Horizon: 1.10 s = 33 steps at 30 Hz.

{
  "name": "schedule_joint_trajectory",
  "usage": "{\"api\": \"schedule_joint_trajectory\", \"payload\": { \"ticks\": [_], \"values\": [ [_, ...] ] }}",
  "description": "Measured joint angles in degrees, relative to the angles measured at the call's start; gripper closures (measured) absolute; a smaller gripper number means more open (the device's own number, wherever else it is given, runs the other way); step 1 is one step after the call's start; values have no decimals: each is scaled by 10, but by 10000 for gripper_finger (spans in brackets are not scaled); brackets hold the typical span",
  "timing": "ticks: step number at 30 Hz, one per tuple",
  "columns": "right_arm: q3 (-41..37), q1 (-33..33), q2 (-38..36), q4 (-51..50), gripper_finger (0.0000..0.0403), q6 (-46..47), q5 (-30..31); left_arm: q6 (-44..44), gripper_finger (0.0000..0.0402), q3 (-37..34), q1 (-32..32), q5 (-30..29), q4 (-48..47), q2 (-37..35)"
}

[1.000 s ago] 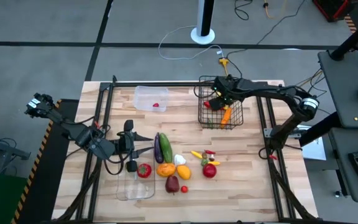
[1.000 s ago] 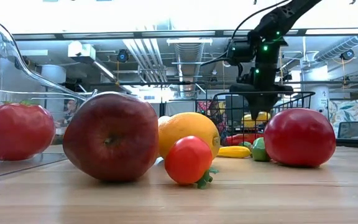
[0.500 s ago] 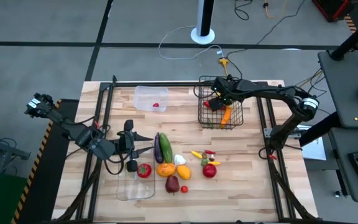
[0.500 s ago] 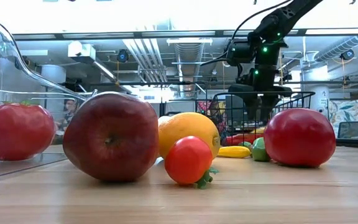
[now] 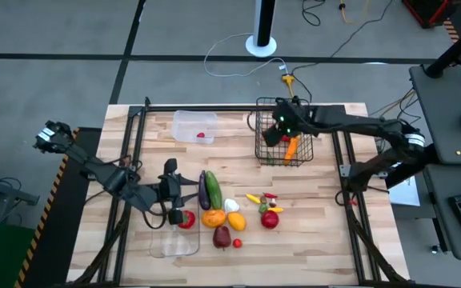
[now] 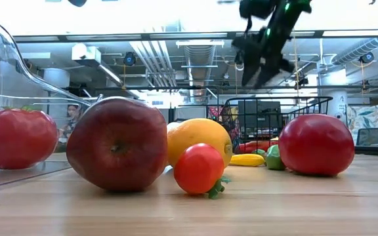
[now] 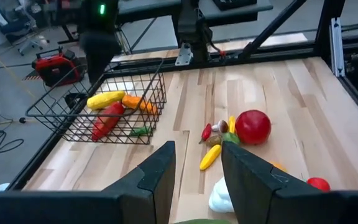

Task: Sort produce into baskets
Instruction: Put the orange into the transparent bin

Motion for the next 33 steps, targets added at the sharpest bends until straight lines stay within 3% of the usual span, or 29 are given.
{"api": "schedule_joint_trajectory", "payload": {
  "ticks": [11,17,24,33],
  "values": [
    [3,241,-45,4,197,81,-2,0,287,0,0,1,12,28],
    [9,345,-21,-1,197,5,0,4,287,1,0,1,12,32],
    [8,410,17,-3,197,-37,4,5,287,1,0,1,15,32],
    [7,438,86,60,197,-46,17,4,287,1,0,1,21,32]
  ]
}}
